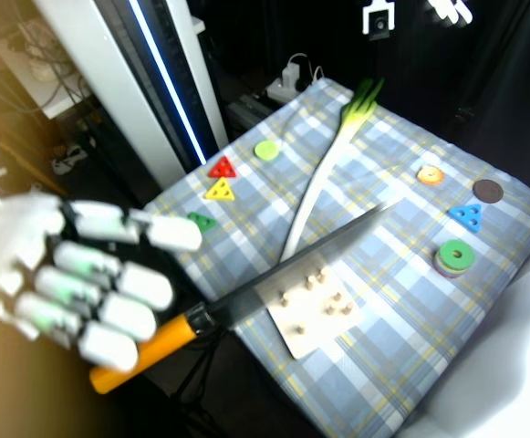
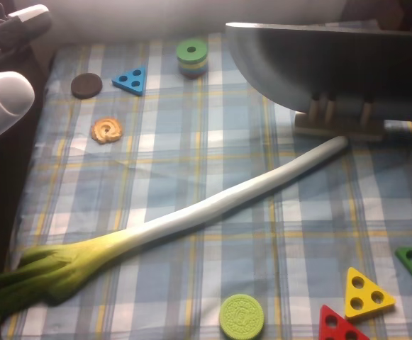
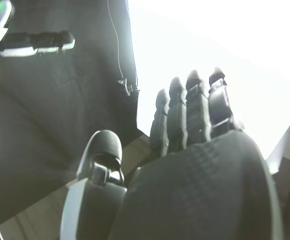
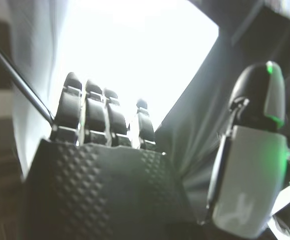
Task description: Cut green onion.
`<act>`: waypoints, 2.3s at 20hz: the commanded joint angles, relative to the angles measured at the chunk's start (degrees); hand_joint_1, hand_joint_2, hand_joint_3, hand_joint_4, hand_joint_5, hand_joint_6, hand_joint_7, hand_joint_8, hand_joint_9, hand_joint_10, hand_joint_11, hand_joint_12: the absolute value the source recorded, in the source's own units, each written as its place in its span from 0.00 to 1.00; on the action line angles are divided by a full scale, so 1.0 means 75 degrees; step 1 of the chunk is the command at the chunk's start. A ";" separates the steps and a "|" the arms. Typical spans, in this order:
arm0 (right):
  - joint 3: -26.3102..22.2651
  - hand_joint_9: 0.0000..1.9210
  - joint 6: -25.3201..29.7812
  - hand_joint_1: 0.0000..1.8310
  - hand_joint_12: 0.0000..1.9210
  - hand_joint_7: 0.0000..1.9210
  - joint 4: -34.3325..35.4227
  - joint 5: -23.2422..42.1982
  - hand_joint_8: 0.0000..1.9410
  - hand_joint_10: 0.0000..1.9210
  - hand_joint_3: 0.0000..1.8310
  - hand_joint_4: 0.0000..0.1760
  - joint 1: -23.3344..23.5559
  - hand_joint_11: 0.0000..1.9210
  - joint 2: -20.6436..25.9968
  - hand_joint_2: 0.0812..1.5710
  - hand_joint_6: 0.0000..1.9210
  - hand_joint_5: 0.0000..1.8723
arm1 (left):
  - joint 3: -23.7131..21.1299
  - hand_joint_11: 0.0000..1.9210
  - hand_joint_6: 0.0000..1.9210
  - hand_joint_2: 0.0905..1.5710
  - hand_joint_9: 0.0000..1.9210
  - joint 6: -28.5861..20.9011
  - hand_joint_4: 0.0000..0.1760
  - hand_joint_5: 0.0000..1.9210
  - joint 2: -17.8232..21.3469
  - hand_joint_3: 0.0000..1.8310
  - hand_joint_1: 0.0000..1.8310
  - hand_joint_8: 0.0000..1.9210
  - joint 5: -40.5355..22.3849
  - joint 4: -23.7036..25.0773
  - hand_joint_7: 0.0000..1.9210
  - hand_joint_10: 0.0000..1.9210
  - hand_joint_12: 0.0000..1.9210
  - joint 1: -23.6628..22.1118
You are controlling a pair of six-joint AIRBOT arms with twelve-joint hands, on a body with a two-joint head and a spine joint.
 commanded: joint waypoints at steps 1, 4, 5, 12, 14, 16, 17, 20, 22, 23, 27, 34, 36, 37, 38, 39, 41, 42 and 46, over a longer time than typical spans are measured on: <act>0.0157 0.00 -0.0086 0.55 0.00 0.00 0.0186 0.0318 0.00 0.00 0.00 1.00 0.0173 0.00 0.0037 0.50 0.00 0.00 | 0.0045 0.02 0.01 0.87 0.07 -0.0067 0.00 0.15 -0.0009 0.00 0.00 0.00 -0.0839 -0.0024 0.12 0.00 0.02 -0.0074; 0.0514 0.00 -0.0150 0.54 0.00 0.00 0.0054 -0.0610 0.00 0.00 0.00 1.00 0.0574 0.00 -0.0115 0.50 0.00 0.00 | 0.0061 0.00 0.00 0.88 0.08 -0.0119 0.00 0.18 -0.0016 0.00 0.05 0.00 -0.0767 -0.0027 0.13 0.00 0.07 -0.0073; 0.0577 0.00 -0.0179 0.54 0.00 0.00 0.0004 -0.0801 0.00 0.00 0.00 1.00 0.0677 0.00 -0.0171 0.50 0.00 0.00 | 0.0061 0.00 0.00 0.88 0.08 -0.0126 0.00 0.18 -0.0019 0.00 0.06 0.00 -0.0767 -0.0027 0.13 0.00 0.08 -0.0073; 0.1123 0.10 -0.0684 0.50 0.00 0.17 -0.0242 -0.2140 0.00 0.01 0.00 0.71 0.1403 0.01 -0.0889 0.50 0.00 0.07 | 0.0084 0.00 0.00 0.89 0.12 -0.0329 0.00 0.18 -0.0034 0.00 0.09 0.00 -0.0745 -0.0029 0.15 0.01 0.13 -0.0070; 0.1177 0.16 -0.0684 0.47 0.01 0.25 -0.0240 -0.2255 0.01 0.00 0.00 0.49 0.1420 0.02 -0.0914 0.51 0.00 0.14 | 0.0089 0.00 0.00 0.89 0.11 -0.0409 0.07 0.18 -0.0051 0.00 0.10 0.00 -0.0741 -0.0029 0.15 0.00 0.11 -0.0068; 0.1187 0.22 -0.0684 0.47 0.03 0.33 -0.0240 -0.2271 0.01 0.01 0.00 0.27 0.1423 0.04 -0.0917 0.55 0.00 0.20 | 0.0098 0.00 0.00 0.89 0.10 -0.0460 0.18 0.18 -0.0071 0.00 0.09 0.00 -0.0716 -0.0030 0.14 0.00 0.11 -0.0067; 0.1200 0.25 -0.0684 0.46 0.04 0.38 -0.0239 -0.2271 0.00 0.01 0.00 0.23 0.1435 0.06 -0.0928 0.57 0.00 0.23 | 0.0102 0.00 0.00 0.89 0.10 -0.0475 0.25 0.18 -0.0083 0.00 0.07 0.00 -0.0706 -0.0030 0.14 0.00 0.14 -0.0067; 0.1261 0.30 -0.0684 0.45 0.11 0.44 -0.0240 -0.2316 0.00 0.00 0.00 0.31 0.1533 0.04 -0.0990 0.58 0.00 0.29 | 0.0105 0.00 0.00 0.89 0.09 -0.0513 0.22 0.18 -0.0096 0.00 0.06 0.00 -0.0700 -0.0030 0.13 0.00 0.13 -0.0067; 0.1276 0.40 -0.0684 0.51 0.26 0.51 -0.0239 -0.2314 0.01 0.01 0.00 0.00 0.1599 0.04 -0.1042 0.63 0.00 0.37 | 0.0106 0.00 0.00 0.89 0.08 -0.0529 0.23 0.18 -0.0109 0.00 0.05 0.00 -0.0700 -0.0030 0.14 0.00 0.13 -0.0067; 0.1288 0.47 -0.0684 0.54 0.37 0.53 -0.0239 -0.2313 0.01 0.02 0.00 0.00 0.1621 0.11 -0.1068 0.65 0.00 0.42 | 0.0106 0.00 0.00 0.89 0.09 -0.0532 0.26 0.18 -0.0113 0.00 0.03 0.00 -0.0698 -0.0030 0.14 0.00 0.15 -0.0066; 0.1317 0.60 -0.0684 0.58 0.60 0.53 -0.0239 -0.2313 0.26 0.05 0.01 0.39 0.1652 0.33 -0.1090 0.70 0.52 0.51 | 0.0114 0.00 0.00 0.89 0.10 -0.0619 0.36 0.17 -0.0114 0.00 0.02 0.00 -0.0694 -0.0026 0.14 0.00 0.15 -0.0062; 0.1345 0.63 -0.0684 0.30 0.83 0.77 -0.0218 -0.2237 0.15 0.53 0.00 0.00 0.1791 0.46 -0.1185 0.77 0.11 0.69 | 0.0135 0.00 0.00 0.88 0.13 -0.0666 0.35 0.19 -0.0147 0.00 0.05 0.00 -0.0693 -0.0029 0.17 0.00 0.21 -0.0060; 0.1358 0.65 -0.0684 0.26 0.98 0.70 -0.0215 -0.2226 0.61 0.85 0.00 0.00 0.1835 0.57 -0.1216 0.78 0.51 0.62 | 0.0139 0.00 0.00 0.88 0.13 -0.0667 0.39 0.19 -0.0156 0.00 0.04 0.00 -0.0691 -0.0027 0.17 0.00 0.24 -0.0060; 0.1363 0.67 -0.0684 0.26 1.00 0.68 -0.0214 -0.2221 0.77 0.94 0.00 0.00 0.1847 0.63 -0.1230 0.77 0.70 0.59 | 0.0145 0.00 0.00 0.89 0.13 -0.0667 0.32 0.19 -0.0170 0.00 0.04 0.00 -0.0676 -0.0005 0.18 0.00 0.24 -0.0060; 0.1367 0.72 -0.0684 0.27 1.00 0.68 -0.0214 -0.2216 0.95 0.99 0.00 0.00 0.1853 0.72 -0.1236 0.76 0.91 0.60 | 0.0159 0.00 0.00 0.89 0.14 -0.0668 0.25 0.20 -0.0187 0.00 0.05 0.00 -0.0632 0.0049 0.18 0.01 0.28 -0.0061; 0.1374 0.77 -0.0684 0.27 1.00 0.72 -0.0213 -0.2213 0.99 1.00 0.00 0.00 0.1859 0.78 -0.1243 0.76 0.98 0.64 | 0.0194 0.00 0.00 0.89 0.15 -0.0669 0.20 0.19 -0.0222 0.00 0.05 0.00 -0.0498 0.0158 0.19 0.01 0.32 -0.0077; 0.1378 0.79 -0.0684 0.31 1.00 0.72 -0.0216 -0.2214 1.00 1.00 0.01 0.00 0.1894 0.81 -0.1250 0.79 1.00 0.64 | 0.0241 0.00 0.00 0.89 0.17 -0.0668 0.15 0.19 -0.0261 0.00 0.04 0.00 -0.0282 0.0275 0.19 0.01 0.36 -0.0143; 0.1378 0.78 -0.0684 0.35 1.00 0.71 -0.0221 -0.2213 1.00 1.00 0.00 0.00 0.1921 0.80 -0.1250 0.80 1.00 0.60 | 0.0269 0.00 0.00 0.90 0.18 -0.0668 0.07 0.19 -0.0284 0.00 0.05 0.00 -0.0171 0.0324 0.19 0.01 0.36 -0.0174; 0.1304 0.79 -0.1039 0.38 1.00 0.74 -0.0237 -0.2184 1.00 1.00 0.00 0.00 0.2199 0.81 -0.1236 0.85 1.00 0.64 | 0.0287 0.00 0.00 0.91 0.16 -0.0668 0.14 0.19 -0.0316 0.00 0.01 0.00 0.0013 0.0340 0.19 0.00 0.34 -0.0186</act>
